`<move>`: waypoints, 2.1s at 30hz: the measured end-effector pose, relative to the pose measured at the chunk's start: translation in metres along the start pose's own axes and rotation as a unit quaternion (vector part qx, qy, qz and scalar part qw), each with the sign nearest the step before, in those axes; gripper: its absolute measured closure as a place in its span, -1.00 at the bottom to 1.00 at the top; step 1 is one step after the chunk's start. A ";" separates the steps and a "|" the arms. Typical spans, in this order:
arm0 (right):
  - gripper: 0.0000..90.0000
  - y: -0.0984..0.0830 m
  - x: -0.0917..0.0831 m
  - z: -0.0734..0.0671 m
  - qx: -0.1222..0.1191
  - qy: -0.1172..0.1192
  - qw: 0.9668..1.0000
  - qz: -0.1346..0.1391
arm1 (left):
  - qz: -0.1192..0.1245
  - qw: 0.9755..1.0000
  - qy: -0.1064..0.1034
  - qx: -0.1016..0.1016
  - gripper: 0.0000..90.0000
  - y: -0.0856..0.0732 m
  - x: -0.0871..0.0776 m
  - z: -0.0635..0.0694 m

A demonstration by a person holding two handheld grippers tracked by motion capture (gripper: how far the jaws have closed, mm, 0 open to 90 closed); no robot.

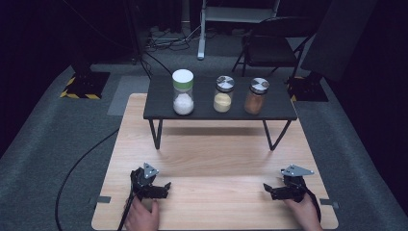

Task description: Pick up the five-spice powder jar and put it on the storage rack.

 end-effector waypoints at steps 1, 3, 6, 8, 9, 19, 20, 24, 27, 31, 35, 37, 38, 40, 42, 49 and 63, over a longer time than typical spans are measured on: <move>-1.00 0.000 0.001 0.000 -0.001 -0.001 1.000 -0.004 | 0.000 1.000 0.000 0.000 -0.99 0.000 0.000 0.000; -1.00 0.001 0.004 0.000 -0.002 -0.004 1.000 -0.010 | 0.000 1.000 0.000 0.000 -0.99 0.000 0.000 0.000; -1.00 0.001 0.006 0.001 0.000 -0.009 1.000 -0.013 | 0.000 1.000 0.000 0.000 -0.99 0.000 0.000 0.000; -1.00 0.001 0.007 0.002 0.005 -0.009 1.000 -0.015 | -0.001 1.000 0.000 -0.001 -0.99 0.000 0.000 0.000; -1.00 0.001 0.008 0.002 0.005 -0.011 1.000 -0.017 | 0.000 1.000 0.000 0.000 -0.99 0.000 0.000 0.000; -1.00 0.000 0.011 0.004 0.020 -0.010 1.000 -0.022 | -0.001 1.000 0.000 0.000 -0.99 0.000 0.000 0.000; -1.00 -0.001 0.011 0.003 0.021 -0.011 1.000 -0.019 | 0.000 1.000 0.000 0.000 -0.99 0.000 0.000 0.000; -1.00 -0.004 0.011 0.002 0.021 -0.014 1.000 -0.010 | -0.001 1.000 0.000 -0.001 -0.99 0.000 0.000 0.000; -1.00 -0.004 0.011 0.001 0.024 -0.017 1.000 -0.009 | 0.000 1.000 0.000 0.000 -0.99 0.000 0.000 0.000; -1.00 -0.004 0.012 -0.001 0.029 -0.022 0.999 -0.008 | -0.001 1.000 0.000 -0.001 -0.99 0.000 0.000 0.000; -1.00 -0.004 0.012 -0.004 0.037 -0.031 0.999 -0.006 | -0.001 1.000 0.000 0.000 -0.99 0.000 0.000 0.000; -1.00 -0.004 0.012 -0.004 0.037 -0.030 0.999 -0.006 | -0.001 1.000 0.000 0.000 -0.99 0.000 0.000 0.000; -1.00 -0.004 0.012 -0.004 0.037 -0.031 0.999 -0.006 | -0.001 1.000 0.000 -0.001 -0.99 0.000 0.000 0.000; -1.00 -0.004 0.012 -0.004 0.037 -0.031 0.999 -0.006 | -0.001 1.000 0.000 0.000 -0.99 0.000 0.000 0.000; -1.00 -0.004 0.012 -0.004 0.037 -0.031 0.999 -0.006 | -0.001 1.000 0.000 -0.001 -0.99 0.000 0.000 0.000; -1.00 -0.004 0.013 -0.004 0.038 -0.033 0.999 -0.006 | -0.001 1.000 0.000 -0.001 -0.99 0.000 0.000 0.000; -1.00 -0.003 0.013 -0.004 0.039 -0.033 0.999 -0.006 | -0.001 1.000 0.000 -0.001 -0.99 0.000 0.000 0.000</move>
Point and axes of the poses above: each handheld gripper's, and its own axes: x roughly forward along the jaws, y roughly out of its top, z roughly to its right, the point moved 9 cm from there along x, roughly forward along the jaws, and after that the axes turned 11 degrees about y, right-handed, at the moved point
